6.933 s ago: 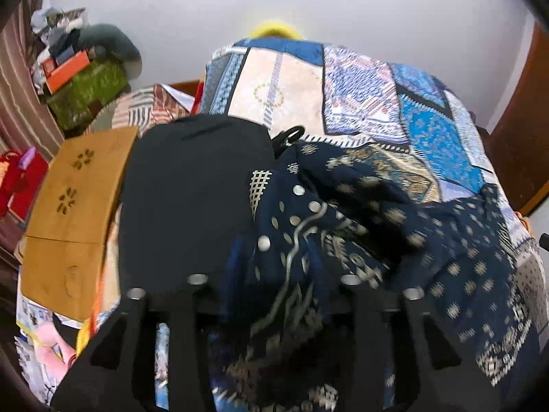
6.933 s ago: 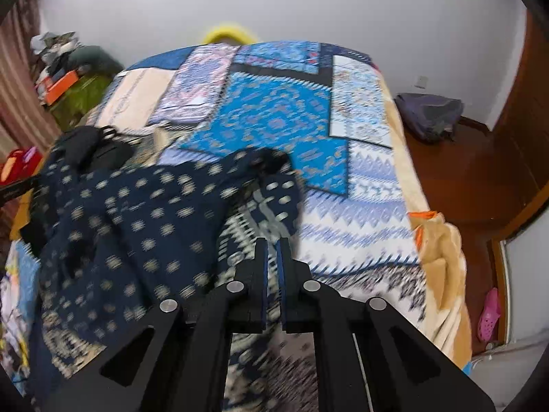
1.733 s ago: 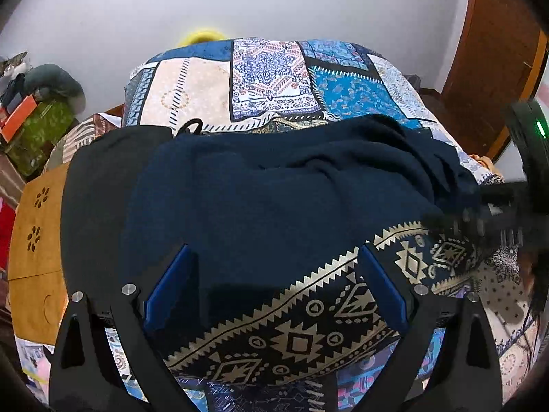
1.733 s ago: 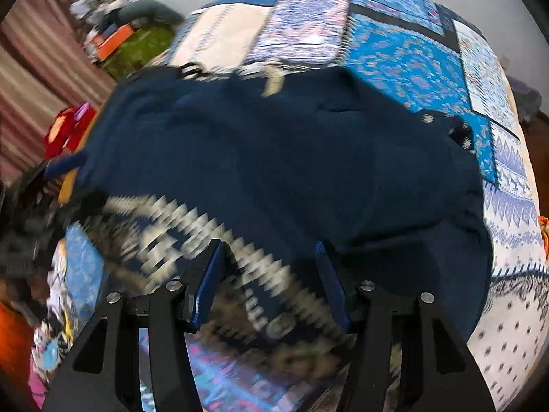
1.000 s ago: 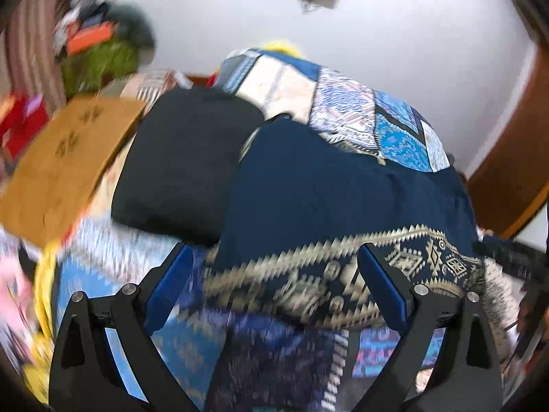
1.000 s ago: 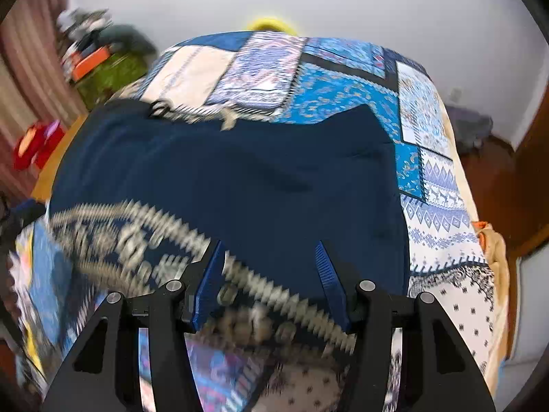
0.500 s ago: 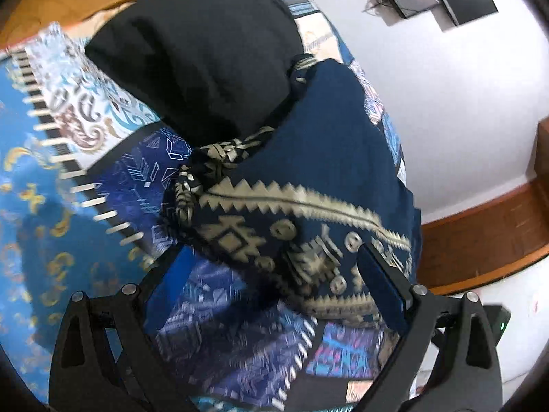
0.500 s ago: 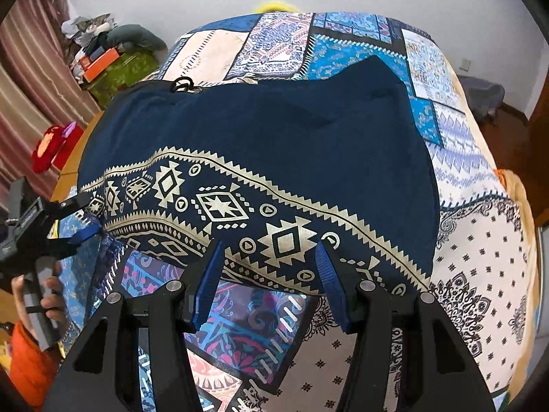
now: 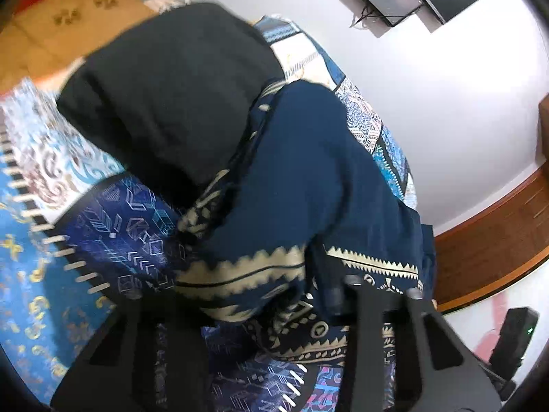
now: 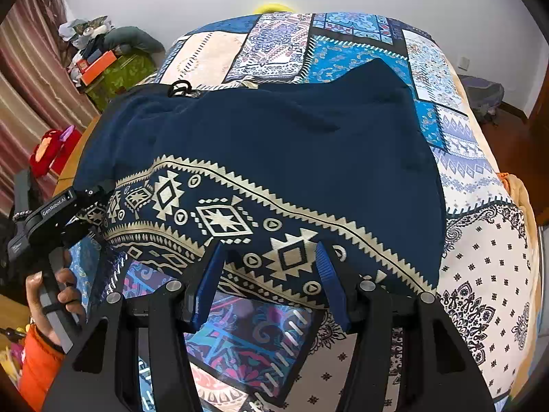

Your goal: Fold large clothes

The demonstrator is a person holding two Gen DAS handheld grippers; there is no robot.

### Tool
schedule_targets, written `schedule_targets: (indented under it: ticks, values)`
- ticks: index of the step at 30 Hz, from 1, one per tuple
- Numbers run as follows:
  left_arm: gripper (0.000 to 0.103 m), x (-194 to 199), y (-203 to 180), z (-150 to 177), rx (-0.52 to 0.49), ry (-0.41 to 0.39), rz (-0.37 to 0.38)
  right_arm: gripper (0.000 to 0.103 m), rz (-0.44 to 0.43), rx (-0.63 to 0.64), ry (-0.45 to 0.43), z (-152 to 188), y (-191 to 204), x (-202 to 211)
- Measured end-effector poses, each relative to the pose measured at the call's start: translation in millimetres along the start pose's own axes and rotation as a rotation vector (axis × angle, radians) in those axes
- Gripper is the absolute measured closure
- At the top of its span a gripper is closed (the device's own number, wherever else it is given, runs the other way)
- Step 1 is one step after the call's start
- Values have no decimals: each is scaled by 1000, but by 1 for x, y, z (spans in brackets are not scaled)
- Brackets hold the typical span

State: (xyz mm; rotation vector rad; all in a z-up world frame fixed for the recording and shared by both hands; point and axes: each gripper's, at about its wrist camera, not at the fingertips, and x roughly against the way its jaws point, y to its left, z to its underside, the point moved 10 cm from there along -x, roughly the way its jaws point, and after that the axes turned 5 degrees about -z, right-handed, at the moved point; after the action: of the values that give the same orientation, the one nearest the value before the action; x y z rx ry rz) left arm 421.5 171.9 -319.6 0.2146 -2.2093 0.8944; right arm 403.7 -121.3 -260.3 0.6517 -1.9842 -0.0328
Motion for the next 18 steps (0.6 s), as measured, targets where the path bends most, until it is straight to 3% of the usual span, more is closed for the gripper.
schedule_targets:
  ticks: [2,5,9,13,15,18]
  values:
    - [79,10,-9,-4,-32,-16,-28,52,-3,5,-3,-2,3,1]
    - [83,26,-28,-14,-81,-51,-37,52,-27,0,-24,-13,11,7]
    - [86,59,-70,-28,-161,-136,-9,52,-98,-17,-85,-37,32,19]
    - [88,87,-107,-41,-201,-216,38,50,-114,41,-134,-59,55,27]
    - [89,115,-116,-40,-215,-271,52,43,-110,54,-139,-65,61,23]
    - [89,137,-129,-46,-245,-346,48,40,-120,53,-113,-67,63,7]
